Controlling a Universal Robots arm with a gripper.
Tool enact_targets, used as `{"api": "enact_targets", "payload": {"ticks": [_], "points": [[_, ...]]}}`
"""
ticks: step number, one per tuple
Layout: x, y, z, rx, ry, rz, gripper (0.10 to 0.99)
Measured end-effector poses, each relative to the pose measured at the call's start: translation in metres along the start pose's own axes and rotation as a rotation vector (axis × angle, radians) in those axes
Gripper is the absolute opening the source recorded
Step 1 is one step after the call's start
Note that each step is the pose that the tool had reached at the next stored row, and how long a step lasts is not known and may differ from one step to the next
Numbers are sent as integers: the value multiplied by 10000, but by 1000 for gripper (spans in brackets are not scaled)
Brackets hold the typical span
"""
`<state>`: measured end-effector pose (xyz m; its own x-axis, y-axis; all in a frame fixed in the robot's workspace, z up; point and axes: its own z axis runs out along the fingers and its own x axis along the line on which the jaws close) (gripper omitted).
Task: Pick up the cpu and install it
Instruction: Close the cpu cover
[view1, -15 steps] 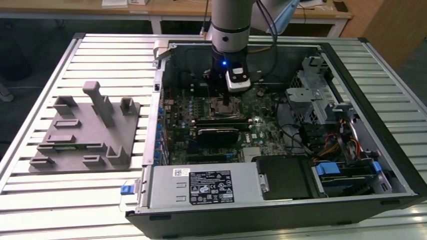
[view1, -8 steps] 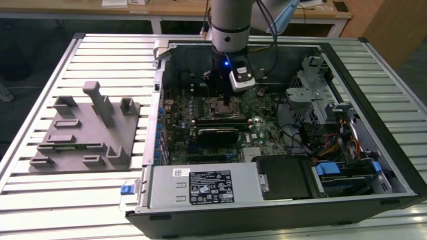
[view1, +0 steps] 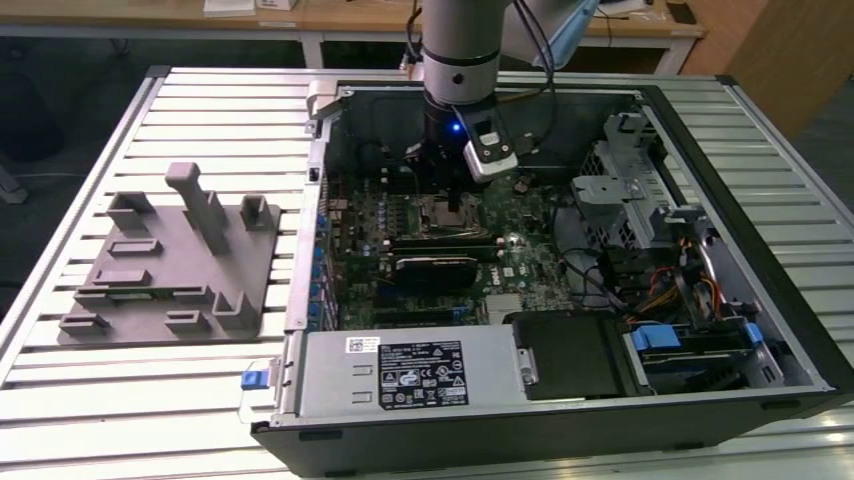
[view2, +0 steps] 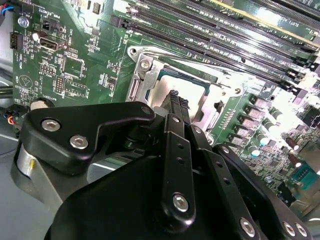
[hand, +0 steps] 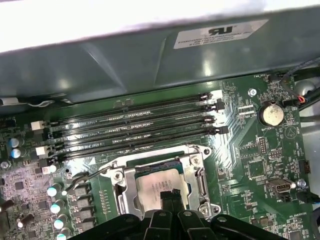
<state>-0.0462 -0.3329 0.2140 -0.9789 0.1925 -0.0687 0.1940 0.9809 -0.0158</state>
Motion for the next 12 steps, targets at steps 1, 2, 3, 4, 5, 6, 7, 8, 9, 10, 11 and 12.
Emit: {"api": "enact_targets", "payload": {"ticks": [1,2,3,4,5,6,7,8,9,10,11,12], "points": [[0,0,0,0,0,0,106],[0,0,0,0,0,0,106],[1,0,0,0,0,0,106],[1,0,0,0,0,0,106],[2,0,0,0,0,-1,106],[2,-1,0,0,0,0,106],[2,-1,0,-1,0,0,106],[3,-1,0,-1,0,-1,106],[3,-1,0,-1,0,0,106],[4,-1,0,-1,0,0,106],[7,-1,0,0,0,1,106],[11,-2,-1,0,0,1,106]]}}
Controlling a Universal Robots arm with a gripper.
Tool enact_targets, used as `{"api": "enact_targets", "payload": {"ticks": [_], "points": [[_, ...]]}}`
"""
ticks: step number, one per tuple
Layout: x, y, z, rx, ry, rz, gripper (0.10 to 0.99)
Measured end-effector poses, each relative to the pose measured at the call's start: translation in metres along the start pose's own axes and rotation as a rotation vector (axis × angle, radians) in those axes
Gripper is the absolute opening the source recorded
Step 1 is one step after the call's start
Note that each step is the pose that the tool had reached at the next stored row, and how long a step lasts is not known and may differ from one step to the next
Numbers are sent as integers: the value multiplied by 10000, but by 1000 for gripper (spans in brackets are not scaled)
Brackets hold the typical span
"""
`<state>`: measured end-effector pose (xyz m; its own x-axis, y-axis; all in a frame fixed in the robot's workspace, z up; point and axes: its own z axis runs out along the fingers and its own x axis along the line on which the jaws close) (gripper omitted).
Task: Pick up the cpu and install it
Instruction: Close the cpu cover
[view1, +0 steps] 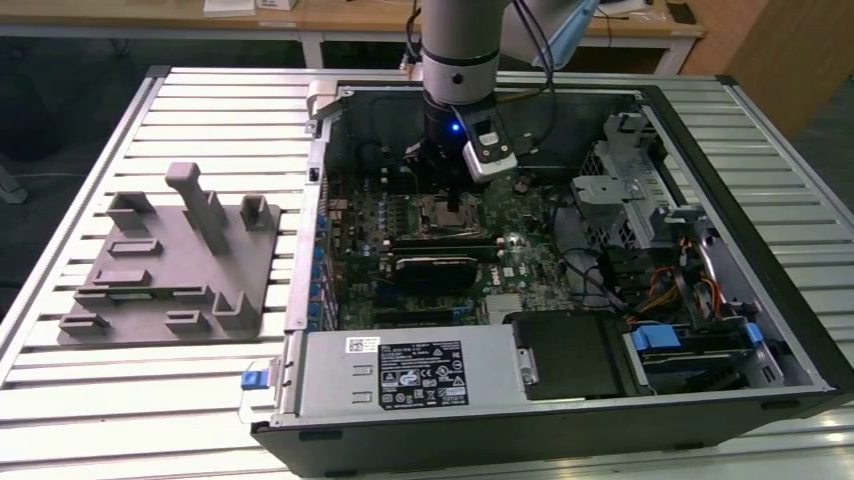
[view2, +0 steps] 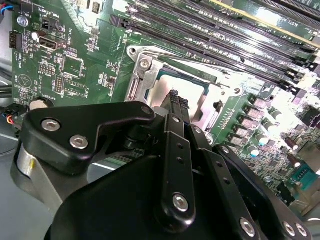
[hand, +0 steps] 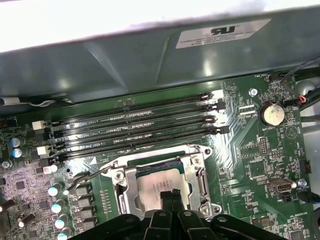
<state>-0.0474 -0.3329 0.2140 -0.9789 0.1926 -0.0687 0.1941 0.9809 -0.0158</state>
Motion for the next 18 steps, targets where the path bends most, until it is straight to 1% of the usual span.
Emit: {"api": "enact_targets", "payload": {"ticks": [11,18], "points": [[93,-18,2,-1,0,-1,106],[154,-29,31,0,0,-1,106]]}}
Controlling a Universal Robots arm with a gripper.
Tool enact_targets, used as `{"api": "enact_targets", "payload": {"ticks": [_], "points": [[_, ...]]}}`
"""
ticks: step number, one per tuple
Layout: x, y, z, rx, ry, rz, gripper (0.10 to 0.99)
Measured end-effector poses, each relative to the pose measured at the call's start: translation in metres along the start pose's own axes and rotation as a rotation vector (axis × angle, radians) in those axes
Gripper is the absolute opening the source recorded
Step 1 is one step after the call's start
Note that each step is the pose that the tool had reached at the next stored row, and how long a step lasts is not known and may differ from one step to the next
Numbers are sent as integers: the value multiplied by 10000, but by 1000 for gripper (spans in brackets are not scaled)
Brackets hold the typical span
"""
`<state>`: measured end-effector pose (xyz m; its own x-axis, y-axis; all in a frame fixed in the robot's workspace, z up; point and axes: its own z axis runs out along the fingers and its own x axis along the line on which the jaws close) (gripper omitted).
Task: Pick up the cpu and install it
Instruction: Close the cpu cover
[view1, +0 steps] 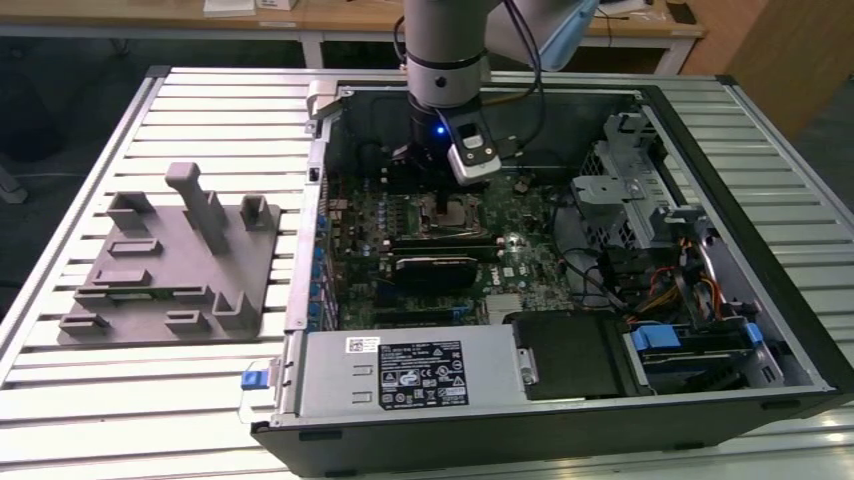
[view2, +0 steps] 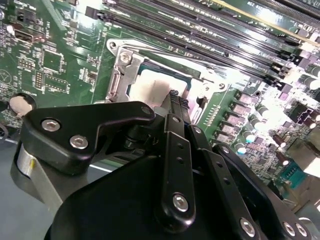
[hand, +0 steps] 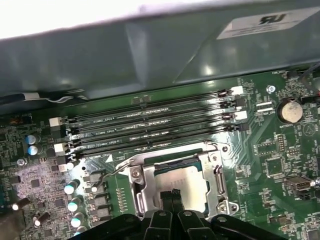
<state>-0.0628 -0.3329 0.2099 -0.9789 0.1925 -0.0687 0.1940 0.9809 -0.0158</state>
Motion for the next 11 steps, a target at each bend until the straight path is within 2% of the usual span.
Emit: {"api": "enact_targets", "payload": {"ticks": [5,11], "points": [[49,-9,17,-1,0,0,106],[58,-14,36,-22,2,-87,106]]}}
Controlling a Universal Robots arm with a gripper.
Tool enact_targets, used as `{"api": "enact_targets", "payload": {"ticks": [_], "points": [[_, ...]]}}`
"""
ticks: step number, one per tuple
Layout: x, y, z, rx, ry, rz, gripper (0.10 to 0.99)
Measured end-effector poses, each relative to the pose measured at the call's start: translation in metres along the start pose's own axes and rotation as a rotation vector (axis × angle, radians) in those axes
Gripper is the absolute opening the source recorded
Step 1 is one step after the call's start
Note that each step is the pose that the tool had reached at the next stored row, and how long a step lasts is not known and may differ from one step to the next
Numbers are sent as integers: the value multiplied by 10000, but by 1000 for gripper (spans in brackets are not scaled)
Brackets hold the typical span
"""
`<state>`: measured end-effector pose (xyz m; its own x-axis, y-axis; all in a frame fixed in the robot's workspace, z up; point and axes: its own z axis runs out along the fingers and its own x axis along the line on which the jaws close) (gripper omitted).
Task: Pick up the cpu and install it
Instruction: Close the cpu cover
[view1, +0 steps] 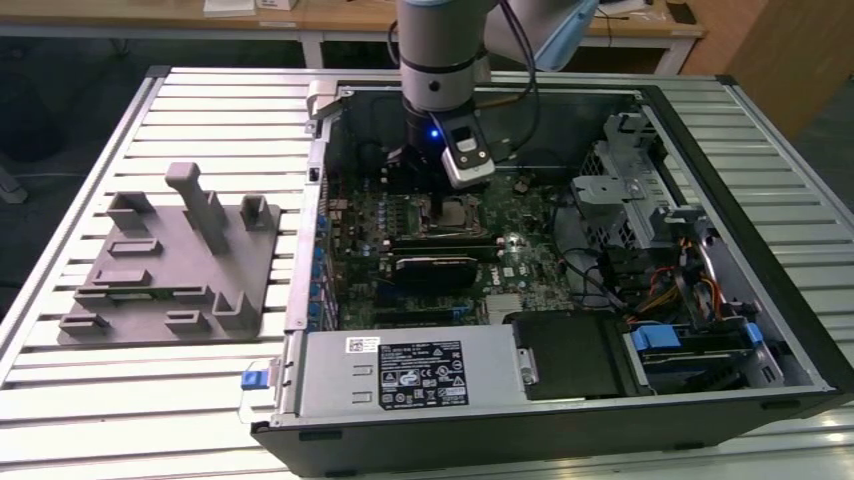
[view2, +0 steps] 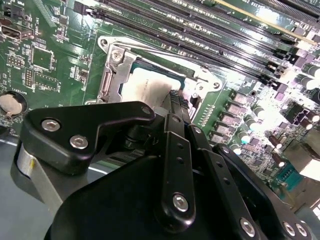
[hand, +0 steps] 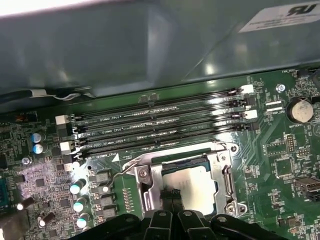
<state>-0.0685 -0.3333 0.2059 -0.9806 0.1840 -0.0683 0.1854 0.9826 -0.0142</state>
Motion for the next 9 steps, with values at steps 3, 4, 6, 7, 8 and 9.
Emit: {"api": "enact_targets", "payload": {"ticks": [3,4,6,7,8,9], "points": [[14,-4,8,-4,0,-32,106],[21,-5,11,-5,-1,-33,106],[39,-9,14,-5,0,-34,106],[47,-11,16,-4,0,-34,106],[55,-13,18,-4,0,-34,106],[61,-14,20,-4,0,-34,106]]}}
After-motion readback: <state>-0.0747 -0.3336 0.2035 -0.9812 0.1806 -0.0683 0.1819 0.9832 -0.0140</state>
